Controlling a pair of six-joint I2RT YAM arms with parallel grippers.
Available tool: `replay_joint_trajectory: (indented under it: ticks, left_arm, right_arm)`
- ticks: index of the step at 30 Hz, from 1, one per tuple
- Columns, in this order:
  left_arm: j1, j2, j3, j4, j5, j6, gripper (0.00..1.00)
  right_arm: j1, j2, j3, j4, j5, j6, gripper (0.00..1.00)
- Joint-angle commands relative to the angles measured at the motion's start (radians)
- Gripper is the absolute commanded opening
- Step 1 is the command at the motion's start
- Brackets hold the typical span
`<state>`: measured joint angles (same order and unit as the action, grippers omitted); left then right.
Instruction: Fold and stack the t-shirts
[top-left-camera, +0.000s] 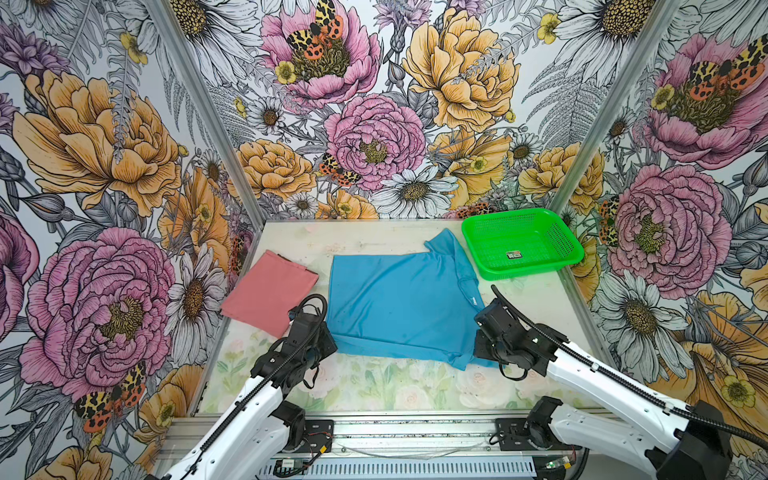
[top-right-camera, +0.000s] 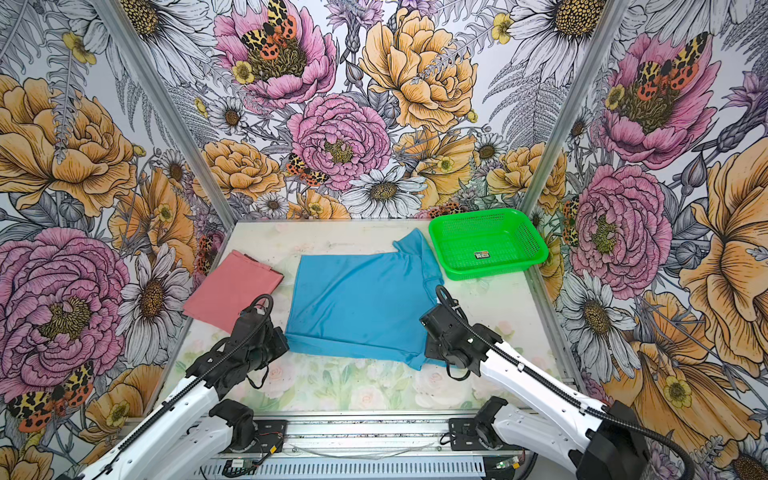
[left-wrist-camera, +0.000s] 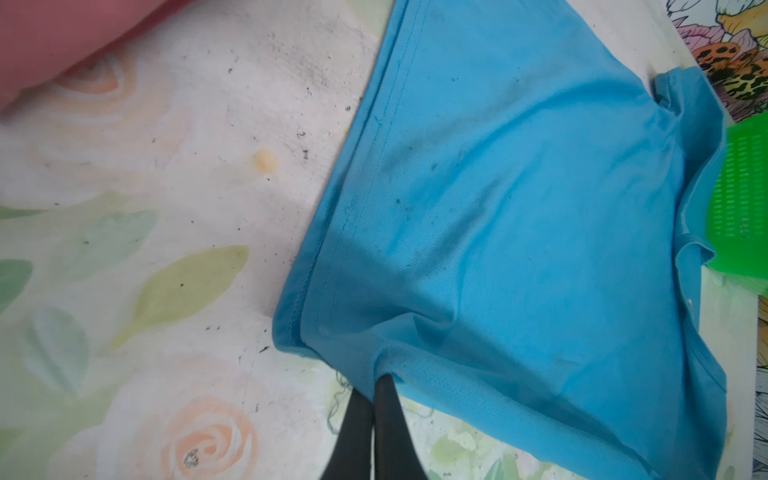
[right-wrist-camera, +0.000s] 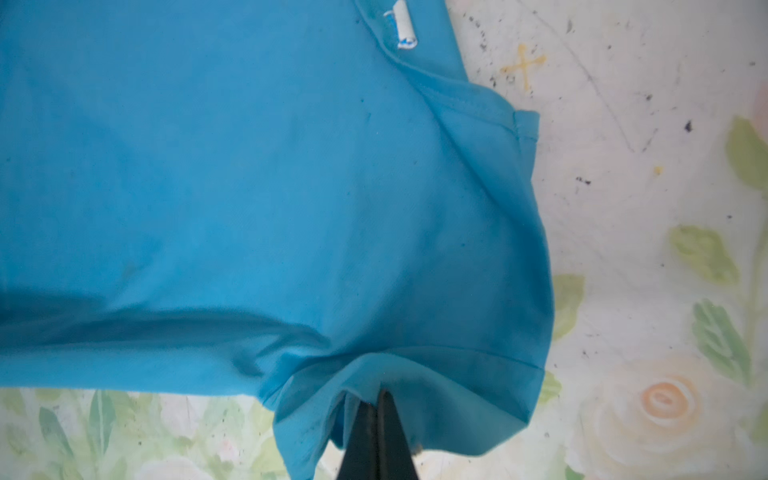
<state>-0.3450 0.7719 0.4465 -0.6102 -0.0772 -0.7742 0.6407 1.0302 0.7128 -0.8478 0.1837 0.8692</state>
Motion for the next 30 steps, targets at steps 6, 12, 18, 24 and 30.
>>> replay_joint_trajectory:
  ticks: [6,12,18,24,30]
  left_arm:
    - [0.126,0.263,0.111,0.232,0.135,0.153,0.0]
    - [0.192,0.44,0.189,0.323,0.19,0.193,0.0]
    - [0.195,0.59,0.297,0.348,0.231,0.205,0.0]
    - [0.212,0.642,0.338,0.323,0.186,0.203,0.0]
    - [0.224,0.706,0.373,0.309,0.193,0.205,0.0]
  right_arm:
    - [-0.196,0.254,0.175,0.137,-0.062,-0.289,0.0]
    - [-0.275,0.459,0.326,0.157,-0.073,-0.399,0.0]
    - [-0.323,0.621,0.436,0.162,-0.092,-0.448,0.0]
    - [-0.35,0.699,0.508,0.167,-0.07,-0.47,0.0]
    - [-0.36,0.761,0.6,0.166,-0.039,-0.513,0.0]
